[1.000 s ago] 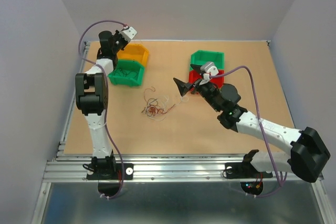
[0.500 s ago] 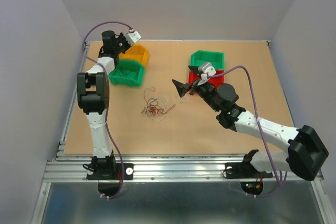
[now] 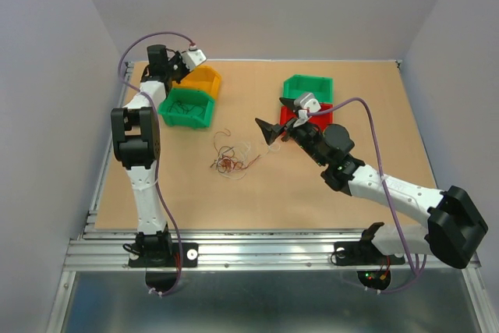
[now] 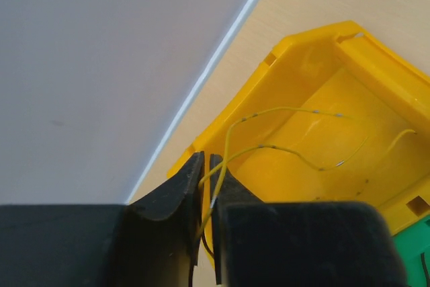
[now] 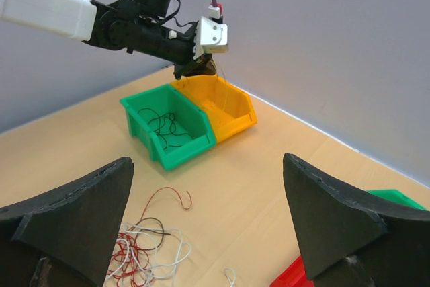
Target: Untangle the cables
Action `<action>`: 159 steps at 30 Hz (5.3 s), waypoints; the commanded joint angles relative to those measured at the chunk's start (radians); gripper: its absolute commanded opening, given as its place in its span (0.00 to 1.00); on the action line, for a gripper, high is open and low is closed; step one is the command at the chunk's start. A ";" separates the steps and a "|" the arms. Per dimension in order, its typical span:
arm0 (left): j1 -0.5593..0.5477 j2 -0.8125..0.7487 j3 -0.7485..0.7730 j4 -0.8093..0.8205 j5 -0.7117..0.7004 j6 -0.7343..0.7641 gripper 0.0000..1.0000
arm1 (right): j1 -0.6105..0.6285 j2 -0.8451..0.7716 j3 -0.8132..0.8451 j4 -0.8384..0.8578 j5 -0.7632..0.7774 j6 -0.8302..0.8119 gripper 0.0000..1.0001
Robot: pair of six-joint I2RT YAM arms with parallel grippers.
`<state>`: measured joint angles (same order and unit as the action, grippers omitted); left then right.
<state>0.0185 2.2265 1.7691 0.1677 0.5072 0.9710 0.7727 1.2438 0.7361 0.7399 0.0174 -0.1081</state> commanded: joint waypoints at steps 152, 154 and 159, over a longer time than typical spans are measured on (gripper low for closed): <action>-0.410 -1.022 -1.258 0.921 0.300 -1.003 0.69 | -0.062 0.025 0.586 0.067 -0.280 0.507 0.00; -0.420 -1.019 -1.254 0.929 0.356 -1.005 0.73 | -0.064 0.032 0.611 0.070 -0.272 0.515 0.01; -0.422 -1.094 -1.321 1.006 0.341 -1.003 0.87 | -0.064 0.046 0.634 0.081 -0.255 0.528 0.01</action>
<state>-0.3981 1.2007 0.4732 1.0584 0.8352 -0.0502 0.7063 1.2812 1.3071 0.7574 -0.2680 0.3992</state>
